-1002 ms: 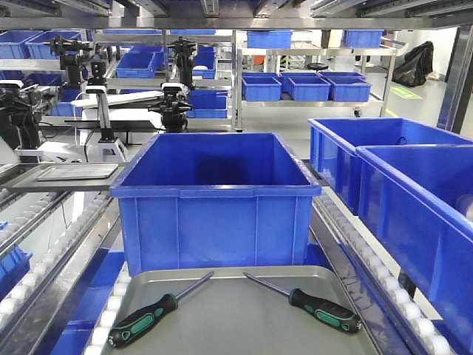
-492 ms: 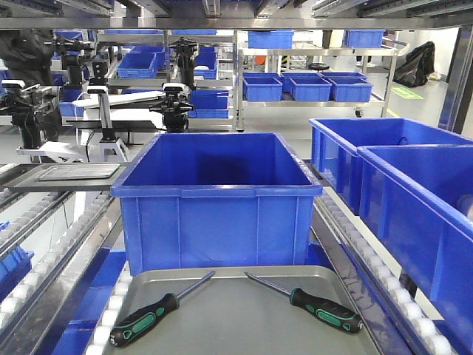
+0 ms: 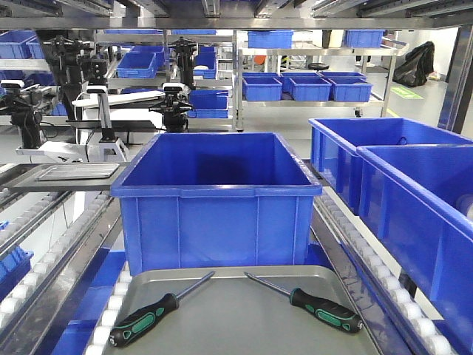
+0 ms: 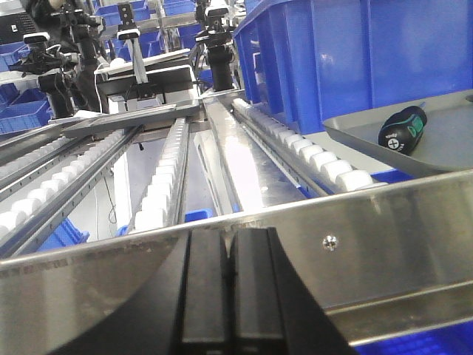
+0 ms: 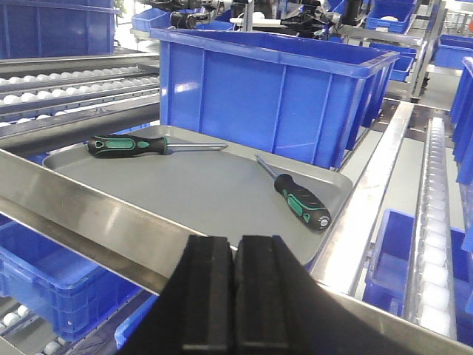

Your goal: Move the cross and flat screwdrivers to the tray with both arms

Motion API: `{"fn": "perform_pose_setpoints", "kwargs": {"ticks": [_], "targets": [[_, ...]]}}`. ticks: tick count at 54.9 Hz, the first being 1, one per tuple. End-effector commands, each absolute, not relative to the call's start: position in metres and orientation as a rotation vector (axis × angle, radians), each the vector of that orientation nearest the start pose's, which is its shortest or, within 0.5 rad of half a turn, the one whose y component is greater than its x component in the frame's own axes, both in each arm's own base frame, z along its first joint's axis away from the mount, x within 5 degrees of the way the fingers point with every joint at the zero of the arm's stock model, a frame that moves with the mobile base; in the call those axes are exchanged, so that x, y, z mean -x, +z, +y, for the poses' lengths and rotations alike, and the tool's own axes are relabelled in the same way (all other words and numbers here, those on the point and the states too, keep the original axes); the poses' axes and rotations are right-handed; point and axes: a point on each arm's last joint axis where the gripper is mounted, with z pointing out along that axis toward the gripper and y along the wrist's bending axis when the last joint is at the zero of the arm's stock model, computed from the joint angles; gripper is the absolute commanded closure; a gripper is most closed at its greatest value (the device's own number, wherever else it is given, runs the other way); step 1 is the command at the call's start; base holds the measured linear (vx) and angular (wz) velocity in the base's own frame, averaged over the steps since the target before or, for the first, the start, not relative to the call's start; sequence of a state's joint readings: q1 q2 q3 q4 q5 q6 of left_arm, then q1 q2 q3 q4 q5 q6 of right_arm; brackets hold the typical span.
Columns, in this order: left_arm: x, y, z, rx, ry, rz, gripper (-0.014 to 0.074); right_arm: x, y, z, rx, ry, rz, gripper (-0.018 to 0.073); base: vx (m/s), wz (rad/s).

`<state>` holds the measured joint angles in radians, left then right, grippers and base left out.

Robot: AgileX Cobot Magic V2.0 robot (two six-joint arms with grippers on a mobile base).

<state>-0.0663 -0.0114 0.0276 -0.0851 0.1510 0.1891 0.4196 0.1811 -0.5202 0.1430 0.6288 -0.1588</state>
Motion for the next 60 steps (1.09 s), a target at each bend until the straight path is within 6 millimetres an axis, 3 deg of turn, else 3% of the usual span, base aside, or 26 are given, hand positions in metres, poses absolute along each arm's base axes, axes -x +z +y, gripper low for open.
{"fn": "perform_pose_setpoints", "kwargs": {"ticks": [1,33,38,48,56,60], "targets": [[-0.054,0.208,-0.004,-0.127,0.018,1.52,0.0594,-0.032,0.333,0.022,0.434,0.348,1.628,0.0567,0.0,0.0],[-0.054,0.208,-0.004,-0.127,0.018,1.521,0.0594,-0.034,0.328,0.021,0.443,0.326,1.642,0.0567,0.0,0.0],[-0.054,0.208,-0.004,-0.127,0.018,1.521,0.0594,-0.043,0.307,0.022,0.408,0.299,1.656,0.0567,0.0,0.0],[-0.054,0.208,-0.004,-0.127,0.018,1.521,0.0594,-0.056,0.246,0.009,0.084,0.183,1.61,0.0567,0.0,0.0],[-0.054,0.208,-0.004,-0.127,0.018,1.521,0.0594,-0.055,0.203,0.004,0.025,0.09,1.557,0.0567,0.0,0.0],[-0.054,0.208,-0.004,-0.127,0.018,1.521,0.0594,-0.057,0.194,0.004,0.007,0.101,1.575,0.0567,0.0,0.0]]}}
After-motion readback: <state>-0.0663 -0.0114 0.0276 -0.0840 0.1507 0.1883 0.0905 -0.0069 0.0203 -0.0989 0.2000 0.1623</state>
